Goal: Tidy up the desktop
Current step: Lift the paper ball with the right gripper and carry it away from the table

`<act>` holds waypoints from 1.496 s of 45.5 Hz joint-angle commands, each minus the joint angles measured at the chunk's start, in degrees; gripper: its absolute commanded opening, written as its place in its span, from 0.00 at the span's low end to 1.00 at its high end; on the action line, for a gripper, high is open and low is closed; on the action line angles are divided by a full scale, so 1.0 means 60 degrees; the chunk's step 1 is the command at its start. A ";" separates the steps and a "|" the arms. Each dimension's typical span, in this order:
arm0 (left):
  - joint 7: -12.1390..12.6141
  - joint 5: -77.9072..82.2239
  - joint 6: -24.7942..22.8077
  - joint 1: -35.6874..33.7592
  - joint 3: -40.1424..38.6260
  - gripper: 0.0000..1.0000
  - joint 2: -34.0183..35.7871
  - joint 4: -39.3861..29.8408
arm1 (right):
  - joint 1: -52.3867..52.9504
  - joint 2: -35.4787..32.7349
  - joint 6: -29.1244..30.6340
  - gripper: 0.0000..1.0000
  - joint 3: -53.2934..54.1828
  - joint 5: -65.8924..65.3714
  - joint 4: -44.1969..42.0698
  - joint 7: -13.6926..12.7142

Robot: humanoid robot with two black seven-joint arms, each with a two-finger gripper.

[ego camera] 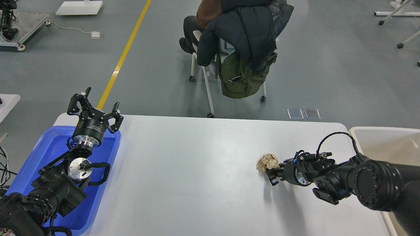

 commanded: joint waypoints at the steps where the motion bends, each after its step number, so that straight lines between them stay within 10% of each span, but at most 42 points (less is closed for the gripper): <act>1: 0.0002 0.0000 0.0001 0.0005 0.0000 1.00 0.0000 0.0000 | 0.0171 0.0003 -0.0187 0.00 0.0985 0.0372 0.0256 0.0138; 29: 0.0002 0.0000 0.0001 0.0005 0.0000 1.00 0.0000 0.0000 | 0.4755 -0.4214 0.0150 0.00 0.5029 0.0885 0.4256 0.0314; 53: 0.0002 0.0000 0.0001 0.0005 0.0000 1.00 0.0000 0.0014 | 0.4332 -0.8360 0.1293 0.00 0.7446 0.3051 0.3437 0.0299; 68: 0.0002 0.0000 0.0001 0.0005 0.0000 1.00 0.0000 0.0000 | 0.2443 -0.8698 0.1557 0.00 0.8531 0.5761 0.0436 0.0153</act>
